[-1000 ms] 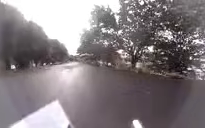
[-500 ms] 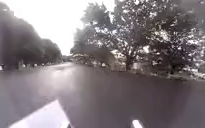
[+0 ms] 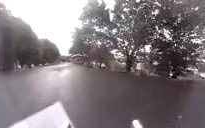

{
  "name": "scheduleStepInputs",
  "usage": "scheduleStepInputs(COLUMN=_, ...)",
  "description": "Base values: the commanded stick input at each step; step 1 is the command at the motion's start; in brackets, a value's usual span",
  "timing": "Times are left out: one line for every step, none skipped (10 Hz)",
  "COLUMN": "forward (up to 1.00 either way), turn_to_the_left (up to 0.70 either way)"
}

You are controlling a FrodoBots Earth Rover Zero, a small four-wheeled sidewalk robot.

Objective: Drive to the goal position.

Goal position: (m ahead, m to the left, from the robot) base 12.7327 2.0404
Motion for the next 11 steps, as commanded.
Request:
scheduleStepInputs(forward=1.00, turn_to_the_left=0.40)
scheduleStepInputs(forward=1.00, turn_to_the_left=0.40)
scheduleStepInputs(forward=1.00, turn_to_the_left=0.40)
scheduleStepInputs(forward=1.00, turn_to_the_left=0.40)
scheduleStepInputs(forward=1.00, turn_to_the_left=0.40)
scheduleStepInputs(forward=1.00, turn_to_the_left=0.40)
scheduleStepInputs(forward=1.00, turn_to_the_left=0.20)
scheduleStepInputs(forward=1.00, turn_to_the_left=0.03)
scheduleStepInputs(forward=1.00, turn_to_the_left=0.02)
scheduleStepInputs(forward=1.00, turn_to_the_left=0.01)
scheduleStepInputs(forward=1.00, turn_to_the_left=0.00)
